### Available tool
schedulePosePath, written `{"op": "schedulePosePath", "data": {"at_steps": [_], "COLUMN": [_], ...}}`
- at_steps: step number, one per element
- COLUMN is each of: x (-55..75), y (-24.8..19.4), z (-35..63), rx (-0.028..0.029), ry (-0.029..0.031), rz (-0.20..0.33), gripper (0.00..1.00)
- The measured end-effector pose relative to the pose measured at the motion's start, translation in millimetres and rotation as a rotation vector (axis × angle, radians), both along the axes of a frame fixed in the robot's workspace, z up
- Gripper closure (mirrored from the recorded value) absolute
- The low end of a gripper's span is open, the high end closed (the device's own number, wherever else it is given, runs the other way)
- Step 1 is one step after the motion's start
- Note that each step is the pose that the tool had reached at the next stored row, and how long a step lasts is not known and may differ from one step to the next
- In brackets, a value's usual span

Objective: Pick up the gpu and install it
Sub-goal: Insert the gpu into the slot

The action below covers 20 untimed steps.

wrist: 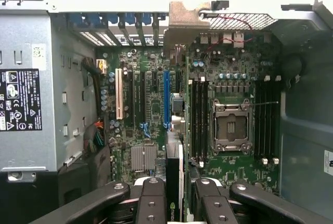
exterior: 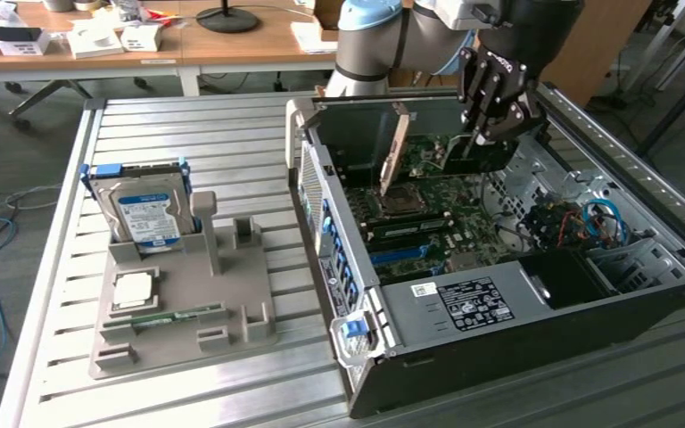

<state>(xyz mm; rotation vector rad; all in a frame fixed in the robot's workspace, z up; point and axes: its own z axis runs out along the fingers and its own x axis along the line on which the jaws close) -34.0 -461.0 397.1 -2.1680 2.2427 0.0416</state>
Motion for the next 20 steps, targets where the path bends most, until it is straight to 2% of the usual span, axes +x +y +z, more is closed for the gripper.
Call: {"op": "schedulePosePath", "data": {"at_steps": [3, 8, 20], "x": [-0.4, -1.7, -2.3], "y": [0.0, 0.0, 0.0], "z": [-1.6, -6.0, -15.7], "rx": [0.0004, 0.0009, 0.0007], "ry": [-0.0041, -0.0198, -0.0203], "rz": [0.0, 0.0, 0.0], "gripper": [0.74, 0.74, 0.74]}}
